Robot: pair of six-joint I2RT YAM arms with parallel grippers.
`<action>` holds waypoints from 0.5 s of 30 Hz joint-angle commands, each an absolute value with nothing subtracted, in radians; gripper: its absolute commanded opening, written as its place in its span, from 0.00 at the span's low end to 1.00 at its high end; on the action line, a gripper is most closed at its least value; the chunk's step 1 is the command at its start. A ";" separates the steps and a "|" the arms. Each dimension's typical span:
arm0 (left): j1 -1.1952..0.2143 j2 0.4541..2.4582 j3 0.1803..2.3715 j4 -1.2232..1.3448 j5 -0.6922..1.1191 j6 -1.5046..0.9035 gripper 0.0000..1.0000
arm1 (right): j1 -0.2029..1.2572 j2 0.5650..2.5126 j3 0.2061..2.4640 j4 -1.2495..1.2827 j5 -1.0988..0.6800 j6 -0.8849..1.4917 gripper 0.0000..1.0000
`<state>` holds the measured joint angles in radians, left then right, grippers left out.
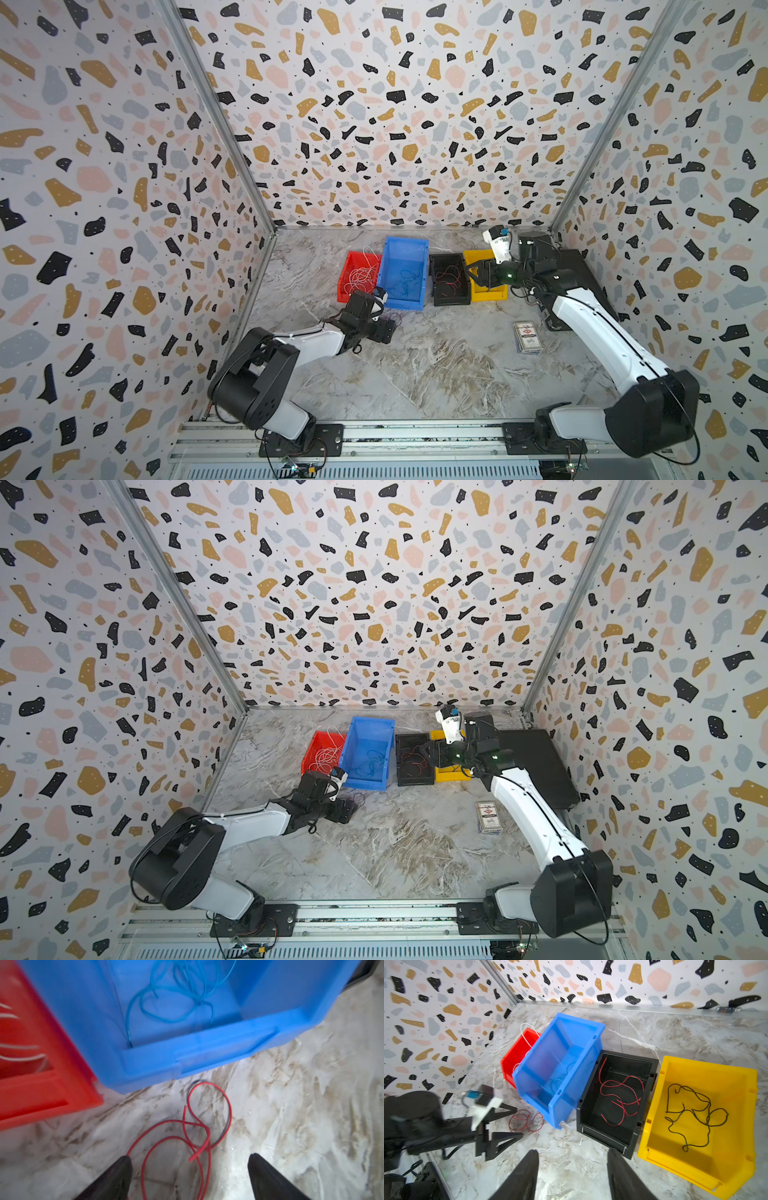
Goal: Untangle and sort cables by color
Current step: Pick up the cable at the center of the board.
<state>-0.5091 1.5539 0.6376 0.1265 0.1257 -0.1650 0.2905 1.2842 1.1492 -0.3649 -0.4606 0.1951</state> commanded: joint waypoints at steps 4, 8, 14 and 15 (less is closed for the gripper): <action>-0.542 1.615 0.718 0.124 0.066 -0.179 0.83 | 0.316 1.152 1.047 -0.346 -0.462 0.213 0.56; -0.564 1.642 0.724 0.119 0.009 -0.168 0.70 | 0.318 1.084 0.996 -0.333 -0.470 0.224 0.56; -0.589 1.703 0.721 0.125 -0.013 -0.174 0.54 | 0.319 0.995 0.962 -0.353 -0.453 0.214 0.55; -0.589 1.705 0.711 0.139 -0.014 -0.179 0.50 | 0.318 0.983 0.958 -0.351 -0.454 0.213 0.55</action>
